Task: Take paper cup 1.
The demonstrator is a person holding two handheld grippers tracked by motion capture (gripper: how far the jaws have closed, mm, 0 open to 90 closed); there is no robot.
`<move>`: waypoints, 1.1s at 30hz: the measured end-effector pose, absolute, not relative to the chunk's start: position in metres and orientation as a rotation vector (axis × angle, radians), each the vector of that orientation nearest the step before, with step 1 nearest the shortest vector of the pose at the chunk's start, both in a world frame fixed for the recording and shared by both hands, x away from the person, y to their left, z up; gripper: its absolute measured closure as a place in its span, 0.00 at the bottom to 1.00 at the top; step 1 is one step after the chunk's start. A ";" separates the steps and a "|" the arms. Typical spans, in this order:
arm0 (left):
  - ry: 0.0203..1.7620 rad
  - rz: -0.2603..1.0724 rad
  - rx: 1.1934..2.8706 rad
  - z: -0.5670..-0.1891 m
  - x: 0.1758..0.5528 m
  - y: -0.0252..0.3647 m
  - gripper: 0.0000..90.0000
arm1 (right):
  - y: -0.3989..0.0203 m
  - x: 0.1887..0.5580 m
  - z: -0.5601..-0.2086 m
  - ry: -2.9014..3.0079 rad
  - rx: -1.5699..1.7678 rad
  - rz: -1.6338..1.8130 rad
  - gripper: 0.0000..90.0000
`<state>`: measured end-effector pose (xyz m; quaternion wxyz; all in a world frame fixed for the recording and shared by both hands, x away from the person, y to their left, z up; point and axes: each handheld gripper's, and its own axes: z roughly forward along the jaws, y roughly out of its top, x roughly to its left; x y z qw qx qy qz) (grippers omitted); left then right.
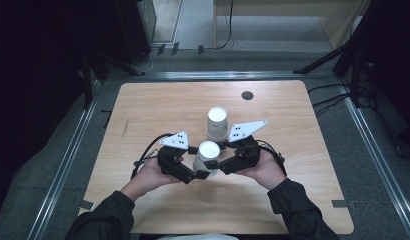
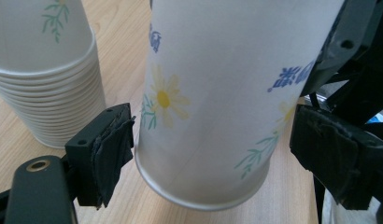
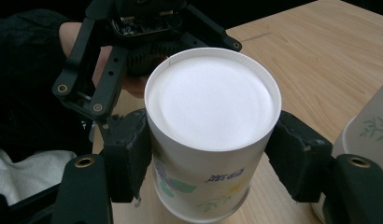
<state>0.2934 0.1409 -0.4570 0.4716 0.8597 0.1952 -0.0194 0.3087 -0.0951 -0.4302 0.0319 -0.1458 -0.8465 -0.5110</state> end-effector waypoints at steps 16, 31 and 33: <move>0.462 -0.034 2.089 -0.455 0.292 0.144 0.27 | -0.094 0.309 -0.430 -2.574 -0.454 -1.584 0.38; 0.453 -0.031 2.098 -0.453 0.291 0.143 0.32 | -0.094 0.308 -0.430 -2.569 -0.454 -1.587 0.38; 0.453 -0.042 2.100 -0.453 0.291 0.143 0.32 | -0.094 0.308 -0.431 -2.565 -0.450 -1.590 0.37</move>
